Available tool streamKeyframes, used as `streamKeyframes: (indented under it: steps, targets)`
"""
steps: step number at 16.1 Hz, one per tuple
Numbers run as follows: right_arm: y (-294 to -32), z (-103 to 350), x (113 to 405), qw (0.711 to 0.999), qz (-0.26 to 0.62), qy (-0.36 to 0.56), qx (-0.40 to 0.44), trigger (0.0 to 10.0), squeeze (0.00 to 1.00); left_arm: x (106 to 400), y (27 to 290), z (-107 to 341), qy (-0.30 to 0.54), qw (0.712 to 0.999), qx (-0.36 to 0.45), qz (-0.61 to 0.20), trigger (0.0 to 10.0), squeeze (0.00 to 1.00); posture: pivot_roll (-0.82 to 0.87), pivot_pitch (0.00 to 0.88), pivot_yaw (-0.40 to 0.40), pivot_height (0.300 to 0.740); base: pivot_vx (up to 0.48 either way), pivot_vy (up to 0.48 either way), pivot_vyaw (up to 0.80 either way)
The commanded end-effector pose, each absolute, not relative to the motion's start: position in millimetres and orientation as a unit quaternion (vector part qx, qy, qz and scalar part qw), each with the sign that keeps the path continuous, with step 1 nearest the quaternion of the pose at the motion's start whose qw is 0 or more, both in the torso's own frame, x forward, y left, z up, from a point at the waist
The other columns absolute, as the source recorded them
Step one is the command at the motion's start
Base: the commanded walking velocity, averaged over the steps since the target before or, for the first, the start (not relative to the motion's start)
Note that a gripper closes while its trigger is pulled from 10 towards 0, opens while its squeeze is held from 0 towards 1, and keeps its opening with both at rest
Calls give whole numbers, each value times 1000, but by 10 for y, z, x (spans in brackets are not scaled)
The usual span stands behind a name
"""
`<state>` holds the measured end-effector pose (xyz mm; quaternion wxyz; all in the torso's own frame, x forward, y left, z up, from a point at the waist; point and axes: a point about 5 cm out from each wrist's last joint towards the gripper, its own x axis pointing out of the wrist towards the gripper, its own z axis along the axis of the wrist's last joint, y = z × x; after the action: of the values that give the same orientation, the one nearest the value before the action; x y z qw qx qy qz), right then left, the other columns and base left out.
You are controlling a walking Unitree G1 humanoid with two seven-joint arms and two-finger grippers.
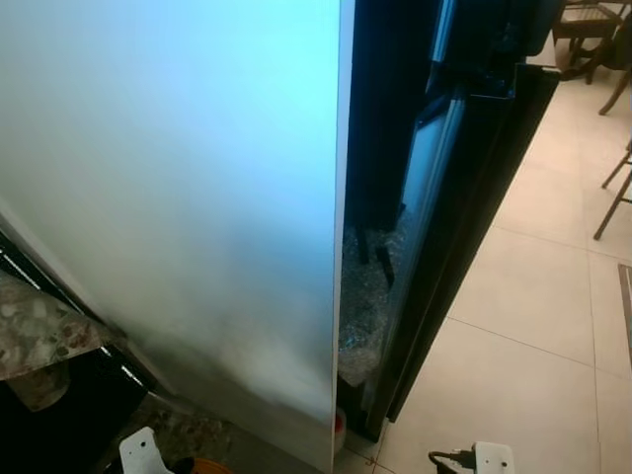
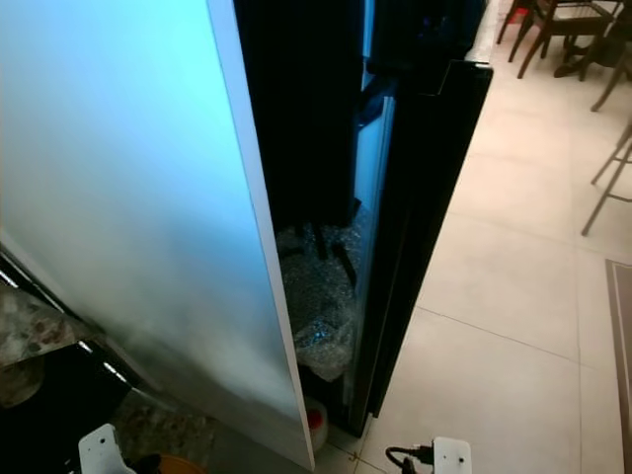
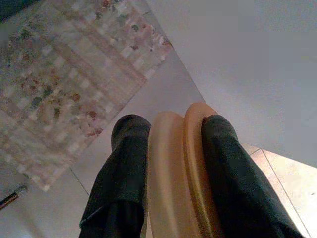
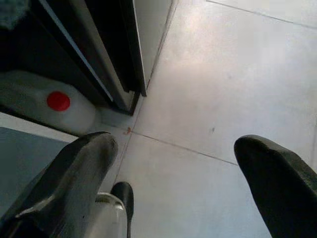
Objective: Restocking fridge
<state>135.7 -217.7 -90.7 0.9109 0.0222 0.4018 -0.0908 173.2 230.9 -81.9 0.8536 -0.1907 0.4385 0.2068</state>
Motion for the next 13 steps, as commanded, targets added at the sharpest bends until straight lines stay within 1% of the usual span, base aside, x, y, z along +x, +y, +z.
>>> streamKeyframes:
  steps: [1, 4, 5, 6, 7, 10, 11, 12, 13]
  targets:
    - [-2179, -894, 1364, 915, -87, 392, 23, 10000, 0, 1638, 2243, -880, 462, 841, -195, 202, 10000, 0, -110, 0, 23, 740, 0, 0, 0]
    - [-2180, -885, 1375, 918, -75, 390, 2, 10000, 0, 1636, 2239, -882, 462, 840, -197, 207, 10000, 0, -108, 0, 15, 740, 0, 0, 0]
    - [-2209, -591, 1922, 954, -57, 293, -37, 10000, 0, 1633, 2239, -883, 463, 839, -197, 208, 10000, 0, -116, 0, 15, 740, 0, 0, 0]
    - [-2200, -457, 2076, 967, -49, 246, -42, 10000, 0, 1629, 2240, -885, 463, 839, -198, 208, 10000, 0, -119, 0, 16, 740, 0, 0, 0]
    - [-2181, -429, 2074, 971, -43, 228, -54, 10000, 0, 1626, 2242, -886, 463, 839, -197, 208, 10000, 0, -121, 0, 17, 740, 0, 0, 0]
    - [-2148, -318, 2065, 984, -38, 165, -55, 10000, 0, 1624, 2252, -884, 463, 840, -193, 206, 10000, 0, -121, 0, 13, 740, 0, 0, 0]
    - [-2162, -273, 2069, 987, -49, 148, -49, 10000, 0, 1624, 2254, -883, 462, 840, -194, 207, 10000, 0, -120, 0, 10, 740, 0, 0, 0]
    - [-2195, -164, 2056, 991, -67, 110, -48, 10000, 0, 1622, 2259, -883, 462, 840, -194, 209, 10000, 0, -119, 0, -2, 740, 0, 0, 0]
    - [-2206, -88, 2047, 992, -67, 85, -68, 10000, 0, 1621, 2260, -883, 462, 839, -194, 210, 10000, 0, -120, 0, -4, 740, 0, 0, 0]
